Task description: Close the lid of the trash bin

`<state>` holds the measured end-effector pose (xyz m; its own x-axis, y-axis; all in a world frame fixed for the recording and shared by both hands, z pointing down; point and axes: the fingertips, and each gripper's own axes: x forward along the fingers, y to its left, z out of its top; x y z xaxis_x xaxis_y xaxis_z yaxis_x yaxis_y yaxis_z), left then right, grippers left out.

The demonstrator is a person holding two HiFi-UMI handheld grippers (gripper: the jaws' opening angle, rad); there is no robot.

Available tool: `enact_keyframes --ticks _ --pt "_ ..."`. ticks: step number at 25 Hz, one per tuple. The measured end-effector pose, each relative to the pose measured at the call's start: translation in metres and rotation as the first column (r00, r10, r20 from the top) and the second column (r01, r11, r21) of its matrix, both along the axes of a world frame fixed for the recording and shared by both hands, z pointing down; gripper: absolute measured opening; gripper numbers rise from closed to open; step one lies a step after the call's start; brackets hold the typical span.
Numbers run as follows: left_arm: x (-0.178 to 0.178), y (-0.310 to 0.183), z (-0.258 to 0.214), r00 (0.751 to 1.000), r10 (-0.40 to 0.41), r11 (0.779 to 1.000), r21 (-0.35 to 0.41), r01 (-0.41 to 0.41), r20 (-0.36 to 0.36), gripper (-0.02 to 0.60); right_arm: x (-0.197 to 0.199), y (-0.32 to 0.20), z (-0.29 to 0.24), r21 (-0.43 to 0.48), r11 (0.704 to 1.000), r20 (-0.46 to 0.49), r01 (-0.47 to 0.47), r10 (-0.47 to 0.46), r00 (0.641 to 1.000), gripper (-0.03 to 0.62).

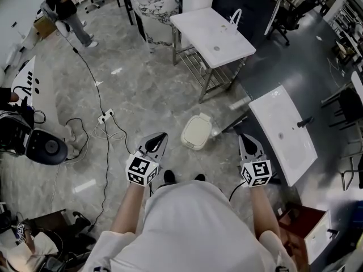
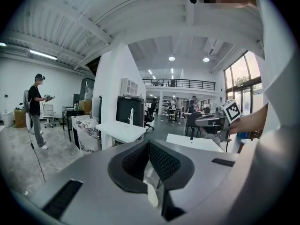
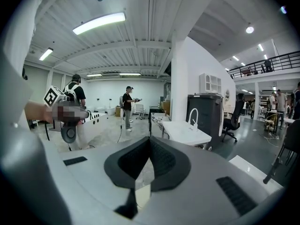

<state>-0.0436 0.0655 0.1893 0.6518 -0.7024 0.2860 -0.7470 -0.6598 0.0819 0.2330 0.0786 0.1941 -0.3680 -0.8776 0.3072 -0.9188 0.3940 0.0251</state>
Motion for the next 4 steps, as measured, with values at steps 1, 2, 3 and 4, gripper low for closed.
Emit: enact_keyframes --ticks 1,2,3,4 --pt "-0.0001 -0.0010 0.0003 1.000 0.000 1.000 0.000 0.000 0.000 0.017 -0.0004 -0.0011 0.0001 0.000 1.000 0.000 0.001 -0.001 1.000 0.028" --pt "-0.0002 -0.0024 0.0006 1.000 0.001 1.000 0.000 -0.001 0.000 0.017 -0.0008 -0.0025 0.0003 -0.001 1.000 0.000 0.002 -0.002 1.000 0.028" --pt "-0.0003 -0.0039 0.0010 1.000 0.001 1.000 0.000 -0.001 0.000 0.017 -0.0012 -0.0039 0.0006 -0.001 1.000 -0.001 0.003 -0.003 1.000 0.028" --pt "-0.0004 -0.0055 0.0015 1.000 0.001 1.000 0.000 -0.001 0.000 0.017 -0.0016 -0.0053 0.0009 -0.001 1.000 -0.001 0.004 -0.004 1.000 0.028"
